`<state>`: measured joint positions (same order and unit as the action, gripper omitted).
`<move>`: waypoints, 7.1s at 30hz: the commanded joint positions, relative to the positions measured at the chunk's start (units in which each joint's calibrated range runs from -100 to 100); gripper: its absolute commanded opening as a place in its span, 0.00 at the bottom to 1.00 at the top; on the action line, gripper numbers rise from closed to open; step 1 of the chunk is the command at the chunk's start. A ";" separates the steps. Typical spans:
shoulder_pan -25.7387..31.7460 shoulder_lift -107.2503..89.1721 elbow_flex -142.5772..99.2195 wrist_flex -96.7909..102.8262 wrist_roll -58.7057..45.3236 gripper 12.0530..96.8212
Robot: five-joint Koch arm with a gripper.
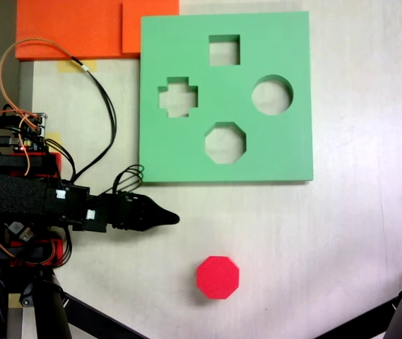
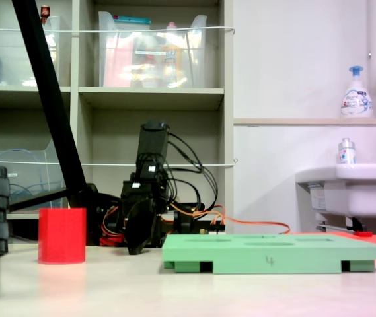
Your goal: Put the octagonal pillar block into the corresponding hole
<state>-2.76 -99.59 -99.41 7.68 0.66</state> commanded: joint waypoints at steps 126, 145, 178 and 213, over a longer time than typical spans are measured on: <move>-6.64 103.64 116.66 -101.33 42.54 0.41; -2.20 76.41 116.76 -107.68 45.62 0.38; 16.17 74.73 123.94 -97.48 69.30 0.36; 18.17 81.99 123.54 -85.44 70.53 0.32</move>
<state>15.16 -16.69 21.02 -79.34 70.50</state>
